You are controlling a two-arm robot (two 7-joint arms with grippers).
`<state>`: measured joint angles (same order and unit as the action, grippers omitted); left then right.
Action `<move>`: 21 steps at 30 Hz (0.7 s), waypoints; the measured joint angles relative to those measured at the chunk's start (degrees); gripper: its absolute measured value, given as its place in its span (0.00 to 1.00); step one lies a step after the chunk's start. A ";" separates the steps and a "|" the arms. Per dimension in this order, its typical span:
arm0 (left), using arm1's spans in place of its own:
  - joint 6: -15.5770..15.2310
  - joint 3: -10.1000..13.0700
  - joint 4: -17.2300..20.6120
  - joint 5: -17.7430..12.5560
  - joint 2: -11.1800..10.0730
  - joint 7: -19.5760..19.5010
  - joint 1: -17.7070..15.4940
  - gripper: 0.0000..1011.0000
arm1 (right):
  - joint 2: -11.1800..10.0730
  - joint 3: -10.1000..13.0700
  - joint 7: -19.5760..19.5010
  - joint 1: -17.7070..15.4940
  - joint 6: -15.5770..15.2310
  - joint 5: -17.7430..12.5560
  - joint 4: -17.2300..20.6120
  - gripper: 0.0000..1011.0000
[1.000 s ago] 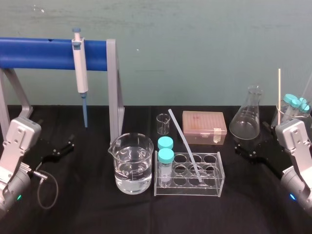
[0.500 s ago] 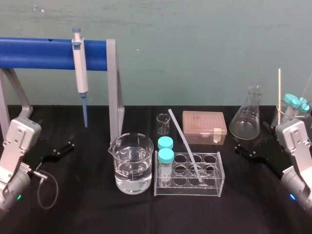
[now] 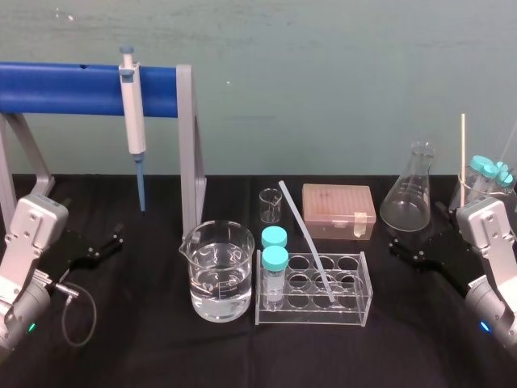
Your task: Pick up the stirring rod with one hand, then place it down.
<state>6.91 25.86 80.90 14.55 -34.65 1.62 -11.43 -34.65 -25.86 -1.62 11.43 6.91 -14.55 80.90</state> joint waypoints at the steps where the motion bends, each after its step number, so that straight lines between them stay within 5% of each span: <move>1: 0.00 0.00 0.00 0.00 0.00 0.00 0.00 0.99 | 0.00 0.00 0.00 0.00 0.00 0.00 0.00 0.99; 14: 0.00 0.00 0.00 0.00 0.00 0.00 0.00 0.99 | 0.26 0.50 0.33 -0.01 0.00 -0.19 -0.03 0.99; 21: 0.00 0.00 0.00 0.00 0.00 0.00 0.00 0.99 | 1.05 2.50 3.71 0.45 -0.20 -2.90 0.34 0.99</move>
<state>6.91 25.86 80.90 14.55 -34.65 1.62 -11.43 -33.60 -23.37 2.09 11.88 6.71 -17.45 81.23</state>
